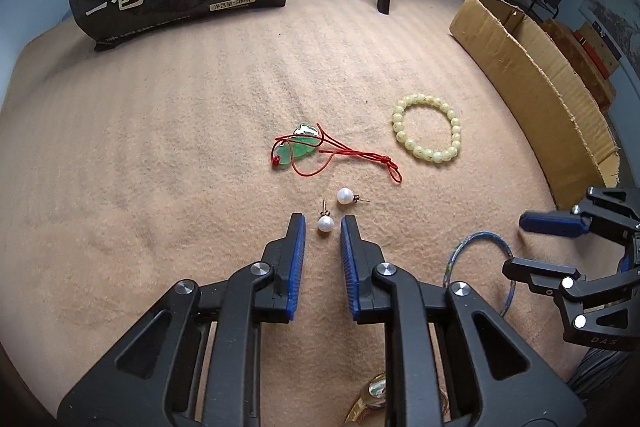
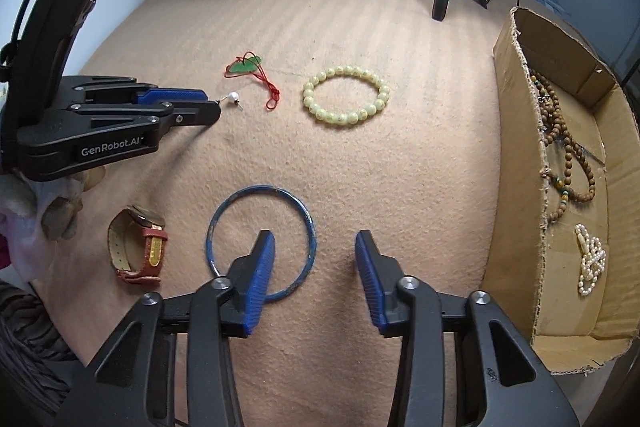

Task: Organize jewelry
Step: 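Grasp a pearl earring with the left tool while the right tool grasps the blue bangle, then carry the pearl earring and blue bangle over the cardboard box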

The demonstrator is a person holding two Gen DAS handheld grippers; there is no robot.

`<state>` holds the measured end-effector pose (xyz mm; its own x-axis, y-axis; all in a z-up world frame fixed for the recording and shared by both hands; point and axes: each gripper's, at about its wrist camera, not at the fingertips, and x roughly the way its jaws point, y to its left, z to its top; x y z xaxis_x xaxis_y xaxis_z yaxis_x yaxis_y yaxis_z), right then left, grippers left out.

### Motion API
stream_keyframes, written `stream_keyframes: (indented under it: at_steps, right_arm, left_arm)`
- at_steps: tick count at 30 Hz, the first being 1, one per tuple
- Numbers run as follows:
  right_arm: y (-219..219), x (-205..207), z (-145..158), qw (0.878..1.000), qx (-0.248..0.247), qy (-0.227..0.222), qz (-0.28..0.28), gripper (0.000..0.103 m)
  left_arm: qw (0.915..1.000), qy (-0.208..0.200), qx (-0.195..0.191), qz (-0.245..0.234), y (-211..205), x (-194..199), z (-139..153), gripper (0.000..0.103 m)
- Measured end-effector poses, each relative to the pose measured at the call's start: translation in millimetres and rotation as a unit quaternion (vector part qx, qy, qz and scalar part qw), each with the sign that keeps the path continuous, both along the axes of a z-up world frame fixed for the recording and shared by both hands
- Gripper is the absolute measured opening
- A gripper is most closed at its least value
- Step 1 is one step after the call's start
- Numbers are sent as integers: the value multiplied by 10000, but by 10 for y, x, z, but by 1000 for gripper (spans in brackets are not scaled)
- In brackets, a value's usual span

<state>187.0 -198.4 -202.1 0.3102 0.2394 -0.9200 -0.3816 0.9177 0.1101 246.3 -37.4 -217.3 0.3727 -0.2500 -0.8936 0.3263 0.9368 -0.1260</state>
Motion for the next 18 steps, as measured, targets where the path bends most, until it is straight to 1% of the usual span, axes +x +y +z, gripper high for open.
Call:
stream_keyframes:
  at_steps: [1,3,6,10,12,14,18]
  right_arm:
    - [2,14,-11,10000,3,17,5,31]
    - [13,9,-29,10000,-7,37,15,31]
    - [26,8,-54,10000,-38,61,26,30]
    - [49,-6,-117,9998,-151,82,58,27]
    - [54,-15,-124,9998,-168,69,61,23]
    - [58,-14,-119,9999,-122,83,59,8]
    - [63,25,-121,10000,-2,88,2,3]
  left_arm:
    - [10000,-1,6,-9,-4,-3,1,17]
    - [10000,-8,33,-28,-17,11,-14,13]
    - [10000,-9,69,-34,-25,17,-34,8]
    - [10000,-3,56,3,-12,22,-42,7]
    - [10000,-10,60,11,-12,20,-42,7]
    - [10000,-20,64,22,-2,6,-35,6]
    - [9999,-49,64,60,24,-18,-2,6]
